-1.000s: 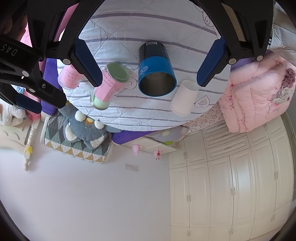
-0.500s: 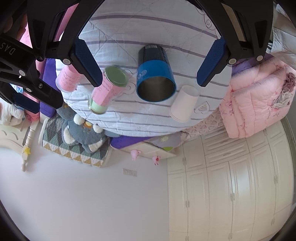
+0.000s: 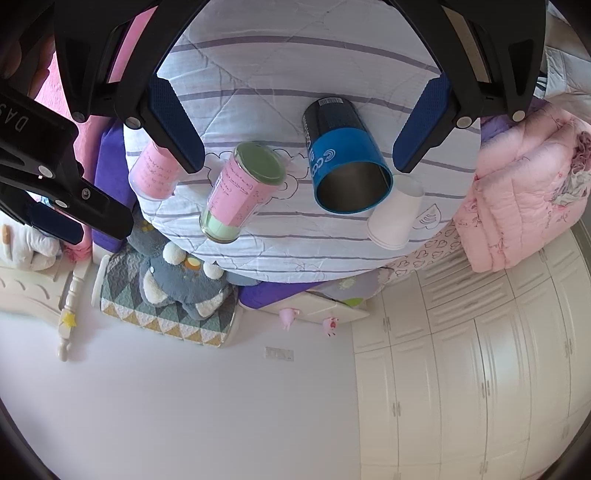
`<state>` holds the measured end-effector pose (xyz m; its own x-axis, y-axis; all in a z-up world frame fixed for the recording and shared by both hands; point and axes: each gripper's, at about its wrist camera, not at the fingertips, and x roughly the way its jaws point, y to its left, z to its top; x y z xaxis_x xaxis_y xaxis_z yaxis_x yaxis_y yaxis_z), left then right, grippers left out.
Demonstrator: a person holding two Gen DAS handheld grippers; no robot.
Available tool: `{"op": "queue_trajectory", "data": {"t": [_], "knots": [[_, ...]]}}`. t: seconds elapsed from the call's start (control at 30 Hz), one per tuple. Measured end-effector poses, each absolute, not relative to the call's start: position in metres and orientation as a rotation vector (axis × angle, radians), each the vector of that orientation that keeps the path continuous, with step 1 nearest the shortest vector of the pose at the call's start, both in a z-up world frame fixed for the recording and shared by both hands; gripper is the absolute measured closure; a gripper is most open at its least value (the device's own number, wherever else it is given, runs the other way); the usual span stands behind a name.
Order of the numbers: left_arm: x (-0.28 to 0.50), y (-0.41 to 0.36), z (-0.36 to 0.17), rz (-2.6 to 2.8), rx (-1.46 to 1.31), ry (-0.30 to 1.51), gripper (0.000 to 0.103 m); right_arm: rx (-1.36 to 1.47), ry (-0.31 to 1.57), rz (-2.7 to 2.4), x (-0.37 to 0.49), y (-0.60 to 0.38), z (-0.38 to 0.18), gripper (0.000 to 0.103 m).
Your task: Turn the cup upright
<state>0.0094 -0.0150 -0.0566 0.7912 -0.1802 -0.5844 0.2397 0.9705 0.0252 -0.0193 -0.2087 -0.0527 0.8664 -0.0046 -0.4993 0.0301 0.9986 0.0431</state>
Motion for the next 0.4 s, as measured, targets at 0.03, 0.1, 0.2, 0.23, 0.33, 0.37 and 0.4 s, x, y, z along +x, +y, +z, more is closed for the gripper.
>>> {"op": "queue_trajectory", "data": {"t": [0.03,0.1,0.2,0.23,0.33,0.37,0.4], "knots": [[0.0097,-0.0153,-0.0565,-0.226,0.099,0.616,0.000,0.054,0.524,-0.018,-0.0193,-0.2098,-0.0534,0.019],[0.0100,-0.0156,-0.0567,-0.223,0.098,0.616,0.000,0.056,0.528,-0.016,-0.0185,-0.2111,-0.0540,0.019],[0.0092,-0.0151,-0.0565,-0.212,0.093,0.602,0.000,0.057,0.532,-0.012,-0.0175,-0.2122,-0.0549,0.019],[0.0085,-0.0151,-0.0561,-0.209,0.093,0.594,0.000,0.057,0.532,-0.010,-0.0174,-0.2120,-0.0553,0.019],[0.0082,-0.0155,-0.0554,-0.206,0.097,0.589,0.000,0.058,0.533,-0.009,-0.0171,-0.2117,-0.0555,0.019],[0.0097,-0.0155,-0.0565,-0.214,0.092,0.602,0.000,0.058,0.532,-0.010,-0.0170,-0.2111,-0.0555,0.019],[0.0115,-0.0150,-0.0573,-0.222,0.089,0.617,0.000,0.058,0.534,-0.010,-0.0168,-0.2111,-0.0555,0.019]]}}
